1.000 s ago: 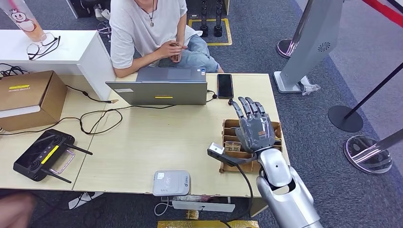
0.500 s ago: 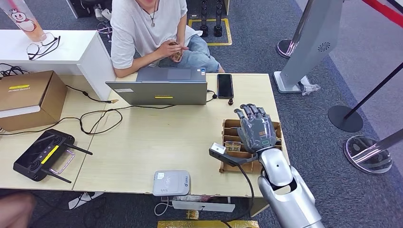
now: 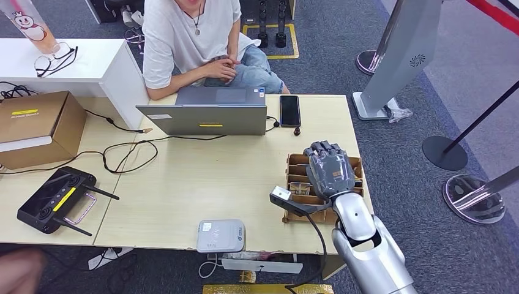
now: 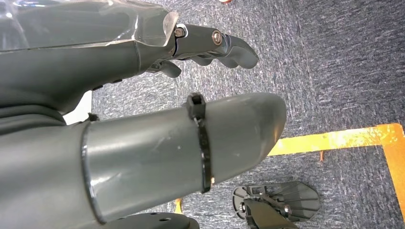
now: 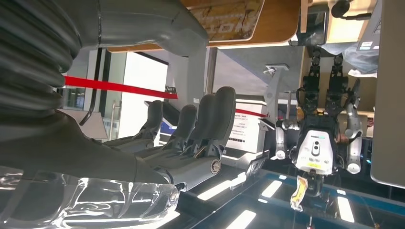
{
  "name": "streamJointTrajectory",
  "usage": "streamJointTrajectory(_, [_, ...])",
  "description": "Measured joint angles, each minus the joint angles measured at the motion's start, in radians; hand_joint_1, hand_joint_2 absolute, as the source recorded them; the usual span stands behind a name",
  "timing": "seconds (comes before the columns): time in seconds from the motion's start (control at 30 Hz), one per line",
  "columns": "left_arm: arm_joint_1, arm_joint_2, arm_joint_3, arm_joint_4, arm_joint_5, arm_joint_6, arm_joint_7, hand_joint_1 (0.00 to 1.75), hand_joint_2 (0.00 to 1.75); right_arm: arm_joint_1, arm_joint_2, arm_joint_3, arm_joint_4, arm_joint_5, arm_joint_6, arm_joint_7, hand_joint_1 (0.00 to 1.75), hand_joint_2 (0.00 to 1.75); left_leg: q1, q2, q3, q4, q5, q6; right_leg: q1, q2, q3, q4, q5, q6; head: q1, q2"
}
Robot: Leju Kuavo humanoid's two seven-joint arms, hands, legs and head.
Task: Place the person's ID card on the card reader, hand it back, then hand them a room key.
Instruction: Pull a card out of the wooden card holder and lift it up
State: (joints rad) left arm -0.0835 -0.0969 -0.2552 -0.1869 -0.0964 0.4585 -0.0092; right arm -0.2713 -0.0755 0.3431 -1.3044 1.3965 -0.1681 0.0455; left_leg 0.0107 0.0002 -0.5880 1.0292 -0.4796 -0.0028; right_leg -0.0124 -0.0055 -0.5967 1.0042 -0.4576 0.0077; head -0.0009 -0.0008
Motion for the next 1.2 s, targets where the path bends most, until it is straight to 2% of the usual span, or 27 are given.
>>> streamJointTrajectory(0.4, [-0.001,0.000,0.000,0.000,-0.005,0.000,0.000,0.00,0.00,-0.005,0.000,0.010,0.023,0.001,0.016,0.005,0.79,1.75,0.000,0.000,0.000,0.000,0.000,0.000,0.000,0.000,0.000,0.000,0.000,0.000,0.000,0.000])
streamJointTrajectory(0.8, [-0.001,0.000,0.000,0.000,-0.007,0.002,0.007,0.00,0.00,-0.008,0.000,0.025,0.051,0.001,0.022,0.005,0.81,1.75,0.000,0.000,0.000,0.000,0.000,0.000,0.000,0.000,0.000,0.000,0.000,0.000,0.000,0.000])
streamJointTrajectory(1.0, [-0.001,0.000,0.000,0.000,-0.007,0.004,0.009,0.00,0.00,-0.011,0.000,0.025,0.067,-0.001,0.026,0.006,0.91,1.75,0.000,0.000,0.000,0.000,0.000,0.000,0.000,0.000,0.000,0.000,0.000,0.000,0.000,0.000])
streamJointTrajectory(1.1, [0.000,0.000,0.000,0.000,-0.008,0.005,0.009,0.00,0.00,-0.012,0.000,0.026,0.073,-0.001,0.026,0.007,0.87,1.75,0.000,0.000,0.000,0.000,0.000,0.000,0.000,0.000,0.000,0.000,0.000,0.000,0.000,0.000])
streamJointTrajectory(1.2, [0.000,0.000,0.001,0.000,-0.008,0.005,0.009,0.00,0.00,-0.013,0.000,0.025,0.079,-0.002,0.028,0.008,0.75,1.75,0.000,0.000,0.000,0.000,0.000,0.000,0.000,0.000,0.000,0.000,0.000,0.000,0.000,0.000])
